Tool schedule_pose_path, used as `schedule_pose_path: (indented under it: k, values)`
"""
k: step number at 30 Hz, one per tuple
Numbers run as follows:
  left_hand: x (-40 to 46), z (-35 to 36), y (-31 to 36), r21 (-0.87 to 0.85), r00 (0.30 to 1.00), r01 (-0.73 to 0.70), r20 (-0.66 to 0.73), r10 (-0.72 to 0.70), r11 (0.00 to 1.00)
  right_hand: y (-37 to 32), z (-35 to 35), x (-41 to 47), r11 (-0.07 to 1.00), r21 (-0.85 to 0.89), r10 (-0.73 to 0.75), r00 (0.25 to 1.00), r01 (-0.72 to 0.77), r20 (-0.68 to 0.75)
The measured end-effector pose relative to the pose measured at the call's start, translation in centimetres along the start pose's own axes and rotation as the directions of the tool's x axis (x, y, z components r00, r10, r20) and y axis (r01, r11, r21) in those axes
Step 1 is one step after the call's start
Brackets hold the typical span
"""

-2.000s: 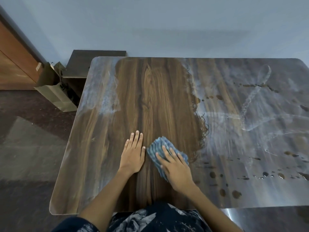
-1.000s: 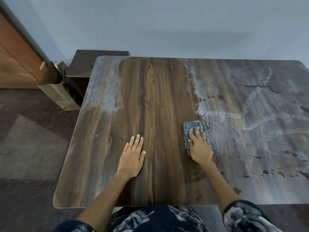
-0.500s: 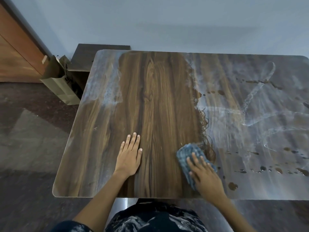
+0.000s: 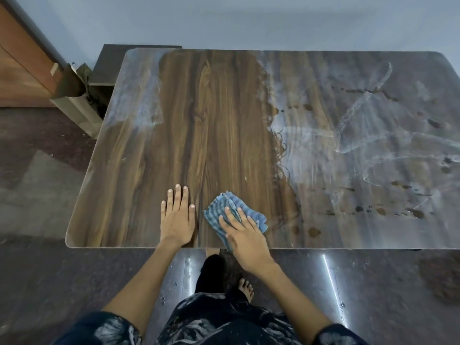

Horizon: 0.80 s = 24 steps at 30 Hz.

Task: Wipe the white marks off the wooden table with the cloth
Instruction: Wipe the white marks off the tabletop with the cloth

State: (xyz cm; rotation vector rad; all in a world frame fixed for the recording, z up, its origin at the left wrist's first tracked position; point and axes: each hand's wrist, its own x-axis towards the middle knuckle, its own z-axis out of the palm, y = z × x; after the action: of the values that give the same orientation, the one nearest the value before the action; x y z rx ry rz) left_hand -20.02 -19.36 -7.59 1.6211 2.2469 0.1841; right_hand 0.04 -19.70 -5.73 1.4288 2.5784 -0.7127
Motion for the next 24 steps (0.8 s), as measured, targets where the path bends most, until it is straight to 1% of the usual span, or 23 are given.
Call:
schedule_pose_path:
  k: [3,5,7,10,12,13,14,16,18,20,22,24]
  values:
    - [-1.5,0.5,0.2,0.005,1.0,0.008,-0.003,-0.008,1.0,1.9,-0.2,-1.3,1.0,0.013,0.0,1.0,0.001,-0.027]
    - [-2.3,0.8,0.2,0.013,1.0,0.002,-0.002,-0.002,1.0,3.5,-0.4,-2.3,0.999,-0.015,0.043,0.996,-0.045,-0.074]
    - [-2.9,0.9,0.2,0.019,1.0,-0.003,0.003,0.003,1.0,4.9,-0.8,-2.9,0.989,-0.007,0.145,0.982,-0.147,-0.122]
    - [-4.1,1.0,0.0,0.012,1.0,-0.01,0.001,0.01,1.0,5.1,-1.5,-1.7,0.948,0.094,0.315,0.939,-0.304,-0.139]
    - [-4.8,1.1,0.0,0.006,1.0,-0.013,0.006,0.013,1.0,3.3,-1.7,0.0,0.931,0.112,0.36,0.924,-0.347,-0.133]
    - [-5.1,1.1,0.0,0.007,1.0,-0.013,0.008,0.013,1.0,1.9,-1.7,0.7,0.94,0.112,0.335,0.934,-0.322,-0.125]
    - [-5.4,1.1,0.0,0.006,1.0,-0.012,0.009,0.012,1.0,0.5,-1.4,1.0,0.96,0.104,0.27,0.956,-0.259,-0.116]
    - [-5.8,0.9,-0.1,-0.008,1.0,-0.014,0.016,0.014,1.0,-2.1,-0.3,0.8,0.996,0.061,0.077,0.993,-0.071,-0.091]
    - [-5.9,0.7,-0.3,-0.027,0.999,-0.024,0.031,0.025,0.999,-3.0,0.9,-0.5,0.998,-0.002,-0.057,0.997,0.057,-0.05]
    - [-5.8,0.6,-0.3,-0.063,0.999,-0.016,0.031,0.018,0.998,-1.7,1.2,-1.8,0.994,-0.03,-0.104,0.994,0.103,-0.039]
    - [-5.4,0.4,0.1,-0.12,0.999,0.025,0.028,-0.022,0.992,0.9,1.0,-3.1,0.989,-0.033,-0.143,0.989,0.142,-0.043]
    - [-4.7,0.4,0.8,-0.123,0.998,0.065,0.018,-0.064,0.99,4.1,0.1,-4.3,0.991,-0.028,-0.133,0.988,0.131,-0.074]
